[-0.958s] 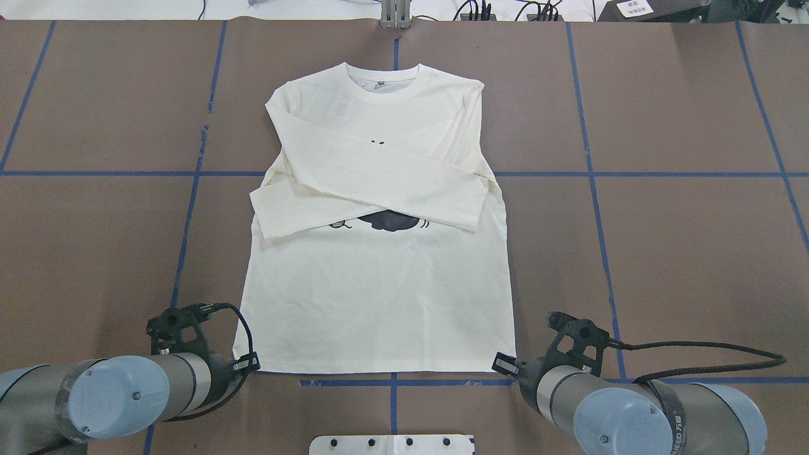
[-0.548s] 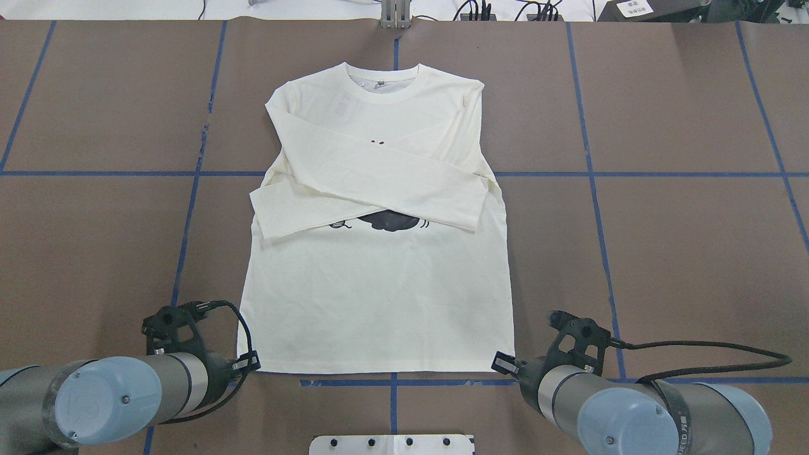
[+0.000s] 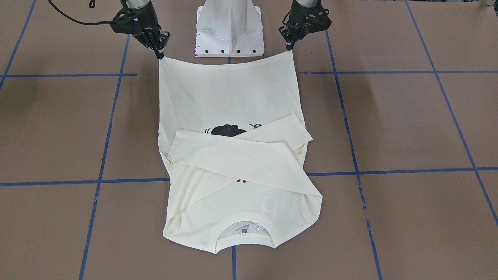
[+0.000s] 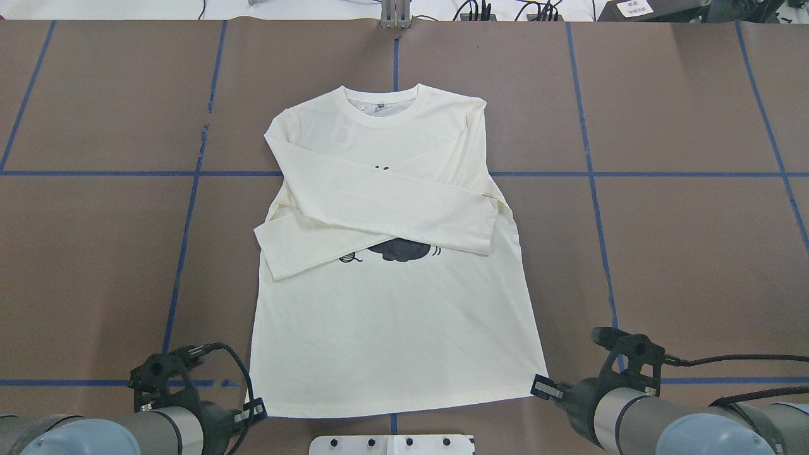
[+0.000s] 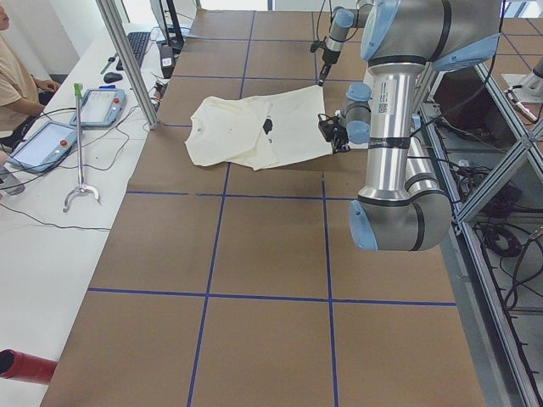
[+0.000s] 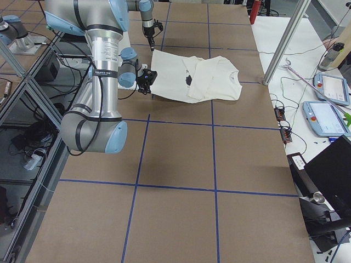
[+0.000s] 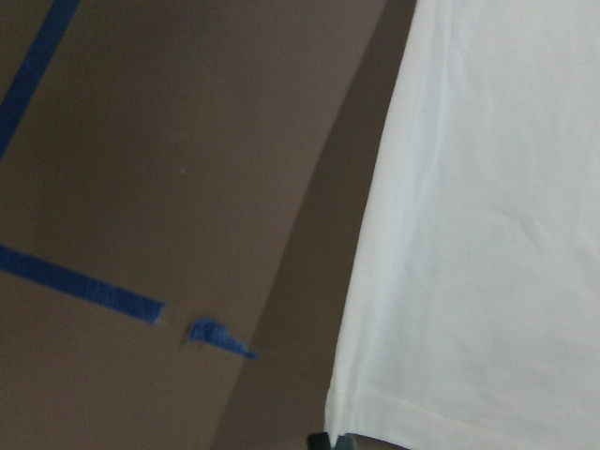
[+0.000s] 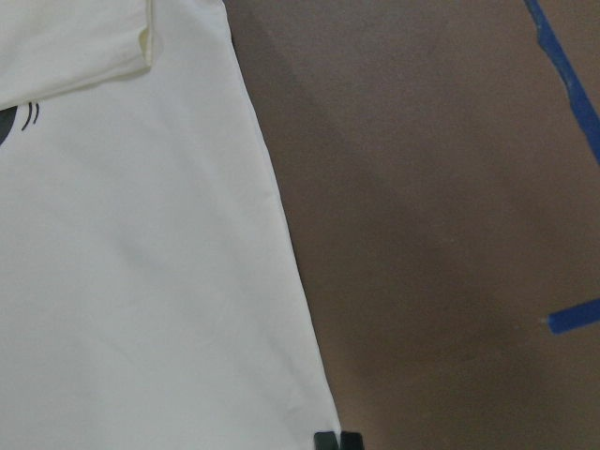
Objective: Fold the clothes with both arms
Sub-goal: 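Lift the hem with both grippers and fold it toward the collar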
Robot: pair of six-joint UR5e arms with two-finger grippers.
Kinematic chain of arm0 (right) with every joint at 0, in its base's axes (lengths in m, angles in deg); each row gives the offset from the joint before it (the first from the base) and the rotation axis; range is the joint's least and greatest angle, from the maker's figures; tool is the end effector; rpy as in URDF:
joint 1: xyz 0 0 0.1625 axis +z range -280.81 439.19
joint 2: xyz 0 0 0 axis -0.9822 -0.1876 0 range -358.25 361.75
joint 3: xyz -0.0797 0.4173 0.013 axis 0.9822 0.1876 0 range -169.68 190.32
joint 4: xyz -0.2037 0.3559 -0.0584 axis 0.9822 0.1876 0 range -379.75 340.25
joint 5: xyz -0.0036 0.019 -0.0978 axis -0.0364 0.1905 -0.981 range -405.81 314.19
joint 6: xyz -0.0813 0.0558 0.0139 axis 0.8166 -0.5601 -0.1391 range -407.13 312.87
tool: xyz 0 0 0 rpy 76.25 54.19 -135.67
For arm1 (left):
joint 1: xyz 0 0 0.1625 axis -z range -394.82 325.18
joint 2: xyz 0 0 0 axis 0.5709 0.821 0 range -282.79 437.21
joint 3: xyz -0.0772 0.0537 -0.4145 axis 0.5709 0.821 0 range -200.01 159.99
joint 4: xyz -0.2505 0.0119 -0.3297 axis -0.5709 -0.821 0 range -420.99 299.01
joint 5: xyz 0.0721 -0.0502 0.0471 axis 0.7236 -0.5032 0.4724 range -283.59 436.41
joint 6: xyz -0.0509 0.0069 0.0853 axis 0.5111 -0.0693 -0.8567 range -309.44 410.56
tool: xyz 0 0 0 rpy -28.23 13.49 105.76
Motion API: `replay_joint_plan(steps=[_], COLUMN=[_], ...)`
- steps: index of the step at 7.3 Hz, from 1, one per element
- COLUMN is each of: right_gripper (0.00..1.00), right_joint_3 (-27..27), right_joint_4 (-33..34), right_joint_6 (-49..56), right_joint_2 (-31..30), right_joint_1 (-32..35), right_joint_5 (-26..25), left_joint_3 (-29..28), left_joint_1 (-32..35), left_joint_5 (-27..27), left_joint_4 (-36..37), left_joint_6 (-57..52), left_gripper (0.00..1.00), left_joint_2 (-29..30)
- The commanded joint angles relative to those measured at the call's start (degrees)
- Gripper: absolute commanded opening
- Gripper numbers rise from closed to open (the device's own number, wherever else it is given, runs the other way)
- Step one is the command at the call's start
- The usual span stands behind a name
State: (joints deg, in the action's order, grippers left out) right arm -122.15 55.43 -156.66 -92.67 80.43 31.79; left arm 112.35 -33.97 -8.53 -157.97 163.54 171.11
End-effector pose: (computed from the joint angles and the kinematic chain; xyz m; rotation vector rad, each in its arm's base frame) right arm -0.4103 -0.1636 0.3239 0.0527 -0.9469 0.4351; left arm 0.4370 -0.1485 0.2827 -0.0988 0.9347 -0.4261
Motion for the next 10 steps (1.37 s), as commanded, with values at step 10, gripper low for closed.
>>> replay_joint_plan(steps=[10], right_gripper=[0.0], right_joint_3=[60.77], right_joint_4=[0.14], right_joint_6=[26.65], right_joint_2=[48.77], right_joint_1=[42.27], right_joint_5=[20.22], left_joint_3=[-52.52], left_joint_1=[41.34], left_joint_5=[-6.21], left_joint_4=[-16.03], left_joint_6=[-27.62], left_gripper=[0.0], left_joint_2=[32.12])
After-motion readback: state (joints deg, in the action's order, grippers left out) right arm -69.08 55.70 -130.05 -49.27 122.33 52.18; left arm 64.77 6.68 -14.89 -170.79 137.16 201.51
